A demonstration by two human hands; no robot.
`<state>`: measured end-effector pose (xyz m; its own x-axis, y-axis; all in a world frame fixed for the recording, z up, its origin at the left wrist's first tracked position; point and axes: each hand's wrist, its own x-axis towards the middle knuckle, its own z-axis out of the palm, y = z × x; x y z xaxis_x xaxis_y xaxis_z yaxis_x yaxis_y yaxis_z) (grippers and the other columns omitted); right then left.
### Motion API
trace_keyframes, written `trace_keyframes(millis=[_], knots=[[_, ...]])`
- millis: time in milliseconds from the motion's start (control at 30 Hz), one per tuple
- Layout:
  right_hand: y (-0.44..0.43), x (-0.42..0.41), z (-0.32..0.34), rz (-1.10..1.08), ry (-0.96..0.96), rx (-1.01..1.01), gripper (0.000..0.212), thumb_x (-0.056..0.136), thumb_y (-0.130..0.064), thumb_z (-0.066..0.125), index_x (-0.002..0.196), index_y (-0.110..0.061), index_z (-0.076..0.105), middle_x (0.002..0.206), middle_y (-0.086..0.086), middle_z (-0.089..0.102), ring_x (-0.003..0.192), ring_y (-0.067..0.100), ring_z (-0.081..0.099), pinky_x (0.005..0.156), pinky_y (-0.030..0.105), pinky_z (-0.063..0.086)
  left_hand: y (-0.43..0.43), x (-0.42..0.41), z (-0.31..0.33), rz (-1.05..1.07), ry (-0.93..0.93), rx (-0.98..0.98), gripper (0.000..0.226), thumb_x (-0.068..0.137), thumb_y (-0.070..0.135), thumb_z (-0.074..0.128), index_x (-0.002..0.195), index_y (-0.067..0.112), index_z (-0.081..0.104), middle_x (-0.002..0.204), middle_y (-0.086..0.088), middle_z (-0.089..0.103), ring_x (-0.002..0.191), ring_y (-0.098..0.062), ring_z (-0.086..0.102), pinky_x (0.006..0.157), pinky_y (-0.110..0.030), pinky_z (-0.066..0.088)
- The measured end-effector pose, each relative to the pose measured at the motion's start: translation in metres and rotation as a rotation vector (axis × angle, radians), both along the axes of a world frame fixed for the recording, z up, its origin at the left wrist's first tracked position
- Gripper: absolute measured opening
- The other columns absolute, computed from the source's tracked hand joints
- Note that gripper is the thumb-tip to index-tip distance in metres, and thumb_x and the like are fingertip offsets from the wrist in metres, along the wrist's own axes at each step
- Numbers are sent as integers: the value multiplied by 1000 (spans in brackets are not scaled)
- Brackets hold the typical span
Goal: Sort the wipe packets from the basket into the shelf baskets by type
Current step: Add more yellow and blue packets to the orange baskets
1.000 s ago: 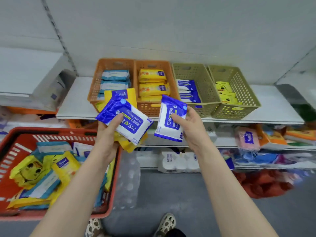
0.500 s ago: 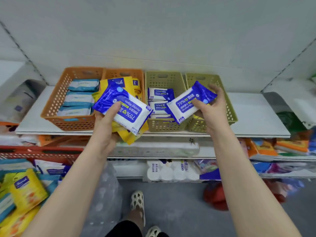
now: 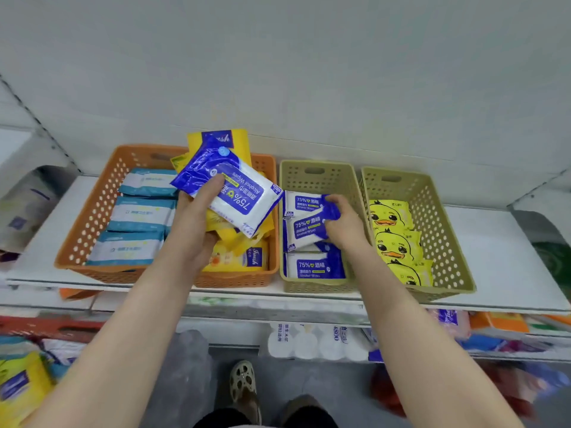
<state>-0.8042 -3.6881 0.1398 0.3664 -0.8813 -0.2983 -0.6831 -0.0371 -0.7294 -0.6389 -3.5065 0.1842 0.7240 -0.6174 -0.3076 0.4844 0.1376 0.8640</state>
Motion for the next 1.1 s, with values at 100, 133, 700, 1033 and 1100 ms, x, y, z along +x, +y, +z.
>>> trace_keyframes(millis=[100,133,700,1033,1100], knots=[[-10,7,-18,186,313,-1,52,88,-11,61,135,-29,47,131,12,52,107,31,61,85,35,54,-5,5,-1,-10,-1,6,53,91,33,66,140,20,48,118,-1,72,94,-14,72,72,-29,57],[-12,9,-21,261,435,-20,57,86,-19,68,138,-27,46,137,14,44,112,33,57,92,36,51,-7,6,-1,-15,-3,6,54,91,33,65,140,20,48,119,-2,71,96,-15,72,73,-29,57],[-10,27,41,203,-187,-353,13,94,-32,59,101,-23,66,97,-6,69,88,11,65,76,28,51,-31,-15,1,-50,-8,23,62,83,35,74,137,20,47,115,-3,72,97,-19,73,68,-29,58],[3,38,95,460,-472,127,19,81,-19,79,93,-22,63,90,-3,73,78,15,71,68,29,58,-49,-26,7,-134,-40,138,112,53,68,84,146,26,36,124,2,69,108,-22,69,96,-55,51],[-1,35,92,344,-586,306,22,86,-15,73,103,-12,59,95,4,73,76,16,72,64,28,58,-49,-27,5,-138,11,103,94,66,55,84,144,26,39,123,0,70,105,-25,71,86,-51,57]])
